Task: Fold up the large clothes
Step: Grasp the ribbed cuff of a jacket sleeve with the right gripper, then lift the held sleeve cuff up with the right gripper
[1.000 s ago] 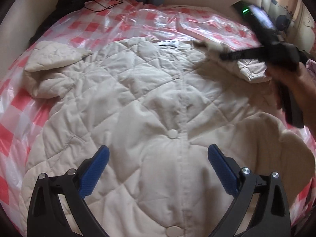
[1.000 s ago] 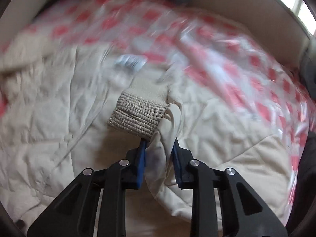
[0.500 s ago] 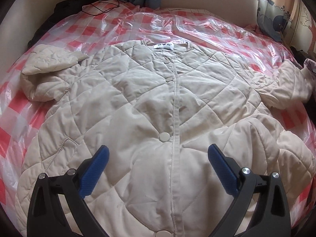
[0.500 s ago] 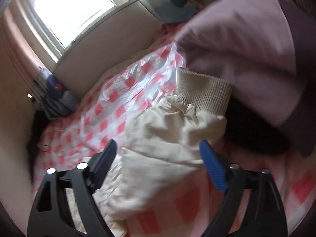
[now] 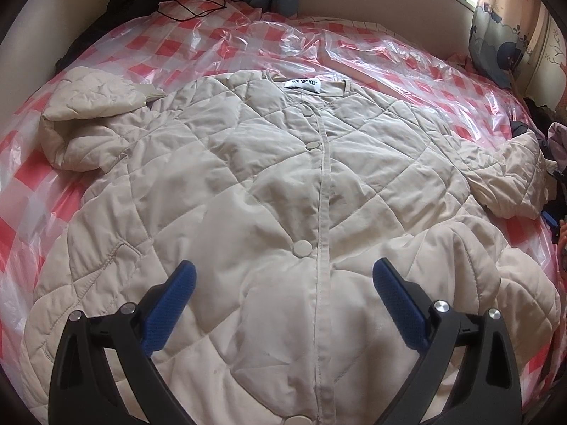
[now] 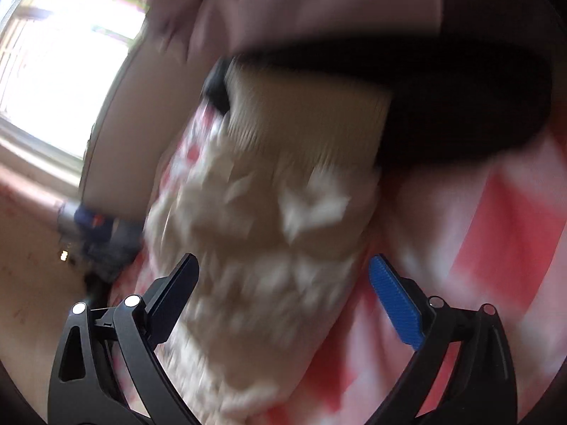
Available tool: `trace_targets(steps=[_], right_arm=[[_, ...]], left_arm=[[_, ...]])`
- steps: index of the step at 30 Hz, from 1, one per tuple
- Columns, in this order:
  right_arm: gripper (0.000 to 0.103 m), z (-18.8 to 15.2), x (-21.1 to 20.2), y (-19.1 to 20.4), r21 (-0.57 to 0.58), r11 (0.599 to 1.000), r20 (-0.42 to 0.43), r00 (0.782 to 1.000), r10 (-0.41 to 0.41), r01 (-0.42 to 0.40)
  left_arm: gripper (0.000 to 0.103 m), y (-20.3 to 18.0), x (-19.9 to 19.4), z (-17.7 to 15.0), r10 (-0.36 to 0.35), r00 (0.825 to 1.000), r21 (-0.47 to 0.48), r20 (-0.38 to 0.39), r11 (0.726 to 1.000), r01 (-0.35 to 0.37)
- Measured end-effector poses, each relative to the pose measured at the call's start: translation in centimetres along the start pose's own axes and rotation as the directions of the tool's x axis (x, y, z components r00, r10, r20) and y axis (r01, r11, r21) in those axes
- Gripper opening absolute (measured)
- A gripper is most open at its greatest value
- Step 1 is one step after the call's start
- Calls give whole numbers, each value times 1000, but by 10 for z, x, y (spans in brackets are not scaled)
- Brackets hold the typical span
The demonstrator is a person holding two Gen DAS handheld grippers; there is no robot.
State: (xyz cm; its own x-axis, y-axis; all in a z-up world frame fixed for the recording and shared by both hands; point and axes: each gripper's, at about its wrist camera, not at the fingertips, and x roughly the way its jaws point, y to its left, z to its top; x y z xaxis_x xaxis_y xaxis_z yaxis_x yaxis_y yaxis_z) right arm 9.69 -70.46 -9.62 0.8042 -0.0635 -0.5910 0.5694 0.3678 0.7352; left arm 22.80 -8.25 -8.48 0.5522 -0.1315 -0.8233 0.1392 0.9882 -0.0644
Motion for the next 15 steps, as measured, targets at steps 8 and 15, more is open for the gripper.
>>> trace_targets(steps=[8,15], right_arm=[[40,33,33,6,-63,998,-48,999,15,-18],[22,39,-24,0,-112,988,37,993,108,-104]], left_arm=[[96,-4,3,-2,20,1000,28,-3,999,-20],[96,-6,3,-3,24,1000,34,5,999,-24]])
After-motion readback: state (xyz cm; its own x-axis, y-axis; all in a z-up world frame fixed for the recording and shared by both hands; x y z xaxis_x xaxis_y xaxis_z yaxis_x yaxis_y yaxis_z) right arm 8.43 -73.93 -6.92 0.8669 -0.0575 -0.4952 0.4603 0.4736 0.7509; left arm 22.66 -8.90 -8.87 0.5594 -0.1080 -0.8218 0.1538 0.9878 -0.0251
